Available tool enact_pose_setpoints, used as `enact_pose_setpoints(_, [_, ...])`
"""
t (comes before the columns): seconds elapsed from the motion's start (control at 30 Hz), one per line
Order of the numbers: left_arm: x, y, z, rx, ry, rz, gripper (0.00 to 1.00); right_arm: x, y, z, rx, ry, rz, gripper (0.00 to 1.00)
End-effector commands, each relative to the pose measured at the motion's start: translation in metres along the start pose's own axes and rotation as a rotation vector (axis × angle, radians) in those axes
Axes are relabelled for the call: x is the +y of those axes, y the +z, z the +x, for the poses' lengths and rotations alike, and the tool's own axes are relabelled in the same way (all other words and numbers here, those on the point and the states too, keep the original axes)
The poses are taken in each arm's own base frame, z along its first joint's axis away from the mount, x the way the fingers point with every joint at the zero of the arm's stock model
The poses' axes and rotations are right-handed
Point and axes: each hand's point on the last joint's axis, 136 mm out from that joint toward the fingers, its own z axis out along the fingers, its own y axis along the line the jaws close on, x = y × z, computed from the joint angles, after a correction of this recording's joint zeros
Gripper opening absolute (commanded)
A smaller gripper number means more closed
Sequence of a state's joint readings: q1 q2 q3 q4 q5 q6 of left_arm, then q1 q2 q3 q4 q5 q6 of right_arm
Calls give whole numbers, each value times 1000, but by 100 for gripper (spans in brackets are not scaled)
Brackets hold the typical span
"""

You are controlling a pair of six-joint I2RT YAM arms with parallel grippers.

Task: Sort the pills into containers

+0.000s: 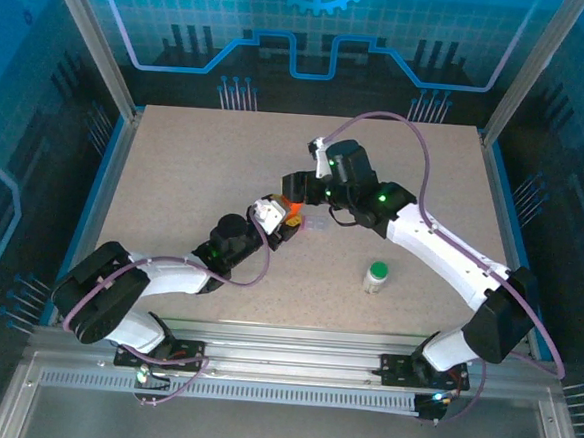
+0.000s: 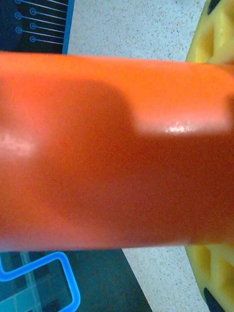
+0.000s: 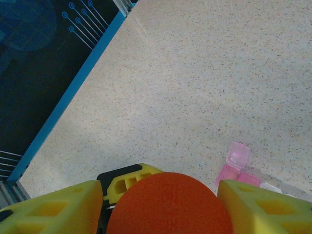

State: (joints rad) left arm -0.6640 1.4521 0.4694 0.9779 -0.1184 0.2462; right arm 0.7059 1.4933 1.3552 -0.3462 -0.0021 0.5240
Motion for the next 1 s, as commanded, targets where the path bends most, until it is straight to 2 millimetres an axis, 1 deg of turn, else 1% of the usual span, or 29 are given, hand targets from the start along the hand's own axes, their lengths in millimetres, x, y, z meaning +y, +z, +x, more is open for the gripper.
enact_pose_setpoints(0.0, [2, 4, -20, -66, 12, -19, 16, 8, 6, 11, 22, 6, -17, 59])
enact_pose_setpoints(0.13, [1, 4, -22, -71, 12, -18, 16, 7, 4, 13, 12, 6, -19, 48])
enact_pose_setpoints(0.27, [1, 1, -25, -83, 1, -10, 16, 14, -3, 16, -23, -43, -86, 36])
enact_pose_setpoints(0.37, [-8, -1, -30, -95, 1, 42, 16, 17, -12, 18, -51, -103, -136, 31])
enact_pose_setpoints(0.43, [-19, -4, -36, -119, 8, 111, 16, 16, -21, 16, -82, -161, -156, 27])
enact_pose_setpoints(0.5, [-30, -9, -41, -141, 11, 182, 16, 16, -32, 14, -120, -236, -185, 25])
enact_pose_setpoints(0.63, [-46, -20, -51, -182, 3, 306, 16, 22, -57, 18, -166, -381, -286, 24])
enact_pose_setpoints(0.77, [-61, -35, -62, -230, -5, 433, 17, 27, -76, 31, -145, -505, -374, 19])
enact_pose_setpoints(0.97, [-79, -52, -73, -270, -21, 582, 17, 30, -94, 52, -75, -636, -485, 17])
